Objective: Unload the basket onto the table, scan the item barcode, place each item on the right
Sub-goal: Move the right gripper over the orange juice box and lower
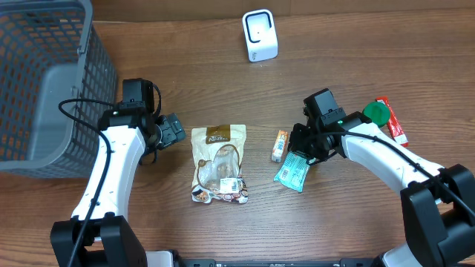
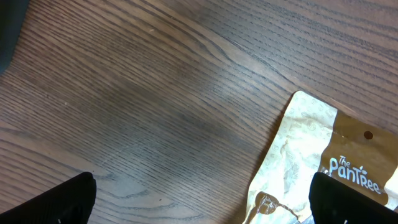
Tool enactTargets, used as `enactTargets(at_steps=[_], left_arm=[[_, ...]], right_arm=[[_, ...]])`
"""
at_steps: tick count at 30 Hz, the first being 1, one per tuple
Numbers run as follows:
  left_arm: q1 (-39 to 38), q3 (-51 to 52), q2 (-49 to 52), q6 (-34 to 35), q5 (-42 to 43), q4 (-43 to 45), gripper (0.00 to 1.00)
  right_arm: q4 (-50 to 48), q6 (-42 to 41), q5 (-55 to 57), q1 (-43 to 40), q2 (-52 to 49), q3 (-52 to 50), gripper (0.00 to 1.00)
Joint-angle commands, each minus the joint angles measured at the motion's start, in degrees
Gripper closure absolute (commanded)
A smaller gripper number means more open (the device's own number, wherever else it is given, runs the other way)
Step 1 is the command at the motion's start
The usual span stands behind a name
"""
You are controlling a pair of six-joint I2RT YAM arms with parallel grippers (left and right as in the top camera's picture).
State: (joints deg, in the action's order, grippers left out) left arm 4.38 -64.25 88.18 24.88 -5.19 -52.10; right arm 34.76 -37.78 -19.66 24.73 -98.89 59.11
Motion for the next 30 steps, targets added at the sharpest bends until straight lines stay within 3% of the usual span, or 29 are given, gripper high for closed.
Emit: enactTargets(at_steps=[1,19,30], left_arm=[[0.11,-0.83,-0.13,-0.66,-0.59,0.04,0.00],[0.11,-0.83,-0.13,-0.66,-0.59,0.04,0.00],[0.11,-0.83,-0.13,-0.66,-0.59,0.04,0.00]], right_arm=[[-1.16,-2.14,-2.56,0.13,0.61,-0.24,0.96],[-4.59,-6.01,0.31,4.09,0.61,-0.24,0.96],[-13.16,-7.89,5.29,6.69,0.61,-0.24,0.90]])
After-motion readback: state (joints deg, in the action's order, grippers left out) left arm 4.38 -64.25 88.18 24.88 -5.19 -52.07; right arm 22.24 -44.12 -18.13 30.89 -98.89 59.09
